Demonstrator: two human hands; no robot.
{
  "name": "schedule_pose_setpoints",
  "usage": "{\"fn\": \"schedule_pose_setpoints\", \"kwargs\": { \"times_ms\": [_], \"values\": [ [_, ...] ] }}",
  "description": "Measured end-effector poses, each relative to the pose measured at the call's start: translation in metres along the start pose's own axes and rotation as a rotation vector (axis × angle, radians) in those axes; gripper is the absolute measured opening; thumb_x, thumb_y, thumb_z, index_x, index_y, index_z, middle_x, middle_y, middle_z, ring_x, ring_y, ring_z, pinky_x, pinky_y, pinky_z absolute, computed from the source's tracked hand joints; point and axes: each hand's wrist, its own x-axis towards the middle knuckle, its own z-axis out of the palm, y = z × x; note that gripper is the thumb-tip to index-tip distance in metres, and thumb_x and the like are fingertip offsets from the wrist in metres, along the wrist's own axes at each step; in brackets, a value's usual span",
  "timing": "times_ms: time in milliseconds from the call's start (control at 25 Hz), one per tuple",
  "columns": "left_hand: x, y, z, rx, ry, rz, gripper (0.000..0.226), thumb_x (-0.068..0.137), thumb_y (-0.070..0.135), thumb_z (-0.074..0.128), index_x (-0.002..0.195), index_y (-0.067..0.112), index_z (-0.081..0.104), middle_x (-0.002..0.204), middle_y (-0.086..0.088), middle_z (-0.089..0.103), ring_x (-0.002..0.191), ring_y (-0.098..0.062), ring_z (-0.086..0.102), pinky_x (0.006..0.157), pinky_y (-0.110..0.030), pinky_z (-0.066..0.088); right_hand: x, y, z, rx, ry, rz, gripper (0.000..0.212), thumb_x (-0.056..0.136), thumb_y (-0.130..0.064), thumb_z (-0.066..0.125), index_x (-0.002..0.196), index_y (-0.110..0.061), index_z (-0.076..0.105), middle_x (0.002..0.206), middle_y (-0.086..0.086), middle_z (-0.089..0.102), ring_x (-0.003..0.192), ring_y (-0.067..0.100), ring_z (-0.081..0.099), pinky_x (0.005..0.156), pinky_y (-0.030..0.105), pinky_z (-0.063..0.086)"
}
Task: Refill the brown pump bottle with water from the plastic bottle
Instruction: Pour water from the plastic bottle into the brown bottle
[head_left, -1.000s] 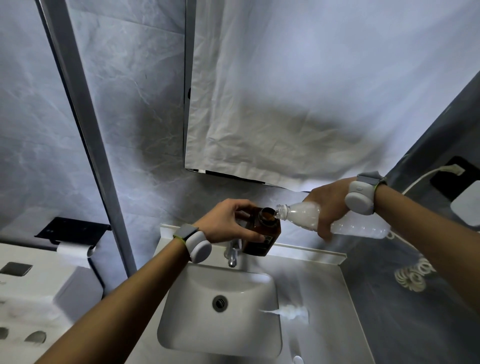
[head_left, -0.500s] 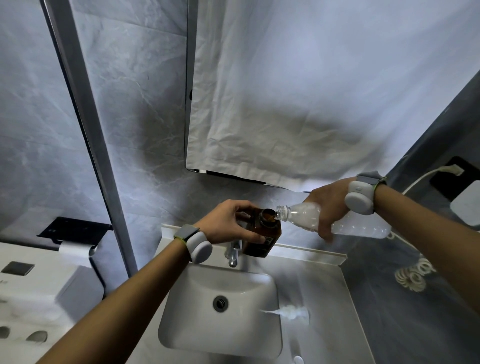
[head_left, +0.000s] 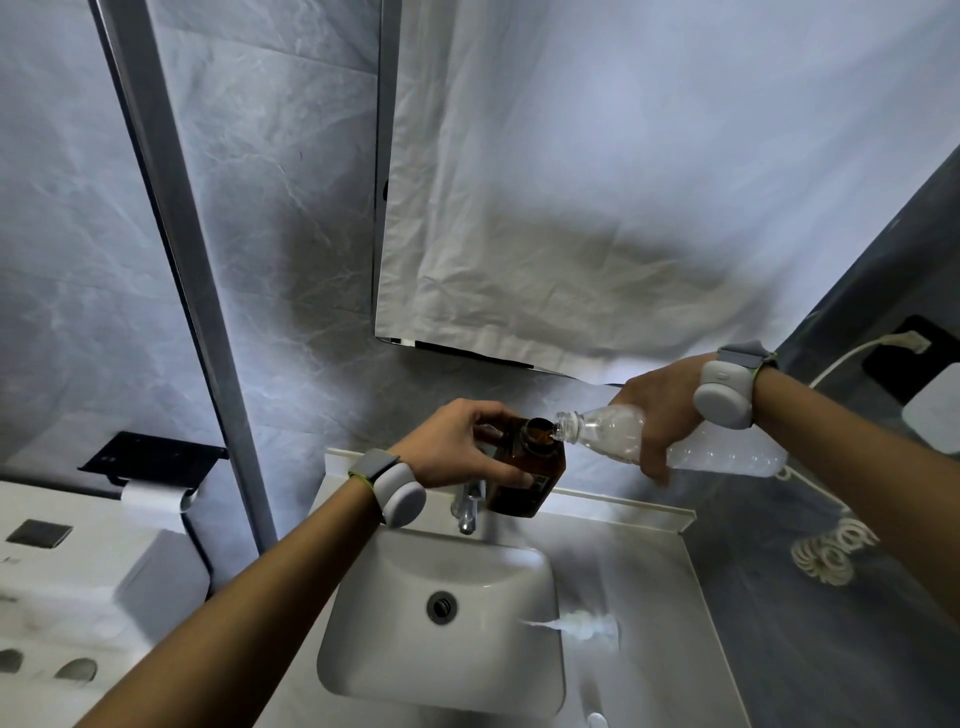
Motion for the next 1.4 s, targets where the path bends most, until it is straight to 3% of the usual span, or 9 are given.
{"fn": "schedule_pose_setpoints", "kwargs": {
  "times_ms": [320, 560, 840, 1400],
  "values": [
    [-0.0011, 0.0027, 0.0003, -0.002, -0.003, -0.003, 0.056, 0.066, 0.034, 0.097, 0.116, 0.030, 0.074, 0.112, 0.010, 0.078, 0.113, -0.008, 0.071, 0.104, -0.045, 0.058, -0.0004, 0.0016, 0.0014, 0.000, -0.001, -0.011, 0.047, 0.044, -0.035, 0.093, 0.086, -0.027, 0.074, 0.075, -0.010, 0.074, 0.073, 0.012, 0.070, 0.065, 0.028, 0.057],
    [-0.0013, 0.0025, 0.0002, -0.009, -0.001, -0.004, 0.055, 0.066, 0.032, 0.097, 0.115, 0.028, 0.074, 0.111, 0.007, 0.079, 0.111, -0.008, 0.072, 0.104, -0.044, 0.058, -0.0007, 0.0001, -0.0010, -0.025, 0.010, -0.008, 0.046, 0.049, -0.031, 0.094, 0.090, -0.026, 0.074, 0.083, -0.006, 0.076, 0.079, 0.016, 0.072, 0.078, 0.037, 0.062],
    [-0.0015, 0.0005, 0.0004, -0.004, -0.002, -0.001, 0.056, 0.065, 0.036, 0.097, 0.116, 0.030, 0.073, 0.111, 0.010, 0.078, 0.113, -0.008, 0.071, 0.104, -0.044, 0.058, -0.0025, -0.0036, -0.0027, -0.049, 0.004, 0.007, 0.043, 0.055, -0.027, 0.096, 0.092, -0.025, 0.074, 0.081, -0.008, 0.075, 0.075, 0.014, 0.069, 0.069, 0.029, 0.057],
    [-0.0041, -0.0005, -0.0011, -0.019, -0.013, 0.005, 0.058, 0.067, 0.034, 0.096, 0.119, 0.033, 0.072, 0.115, 0.013, 0.077, 0.112, -0.004, 0.071, 0.104, -0.039, 0.058, -0.0003, -0.0072, -0.0030, -0.079, -0.004, 0.023, 0.055, 0.045, -0.038, 0.093, 0.095, -0.029, 0.075, 0.081, -0.010, 0.075, 0.072, 0.009, 0.069, 0.058, 0.022, 0.053]
  ]
}}
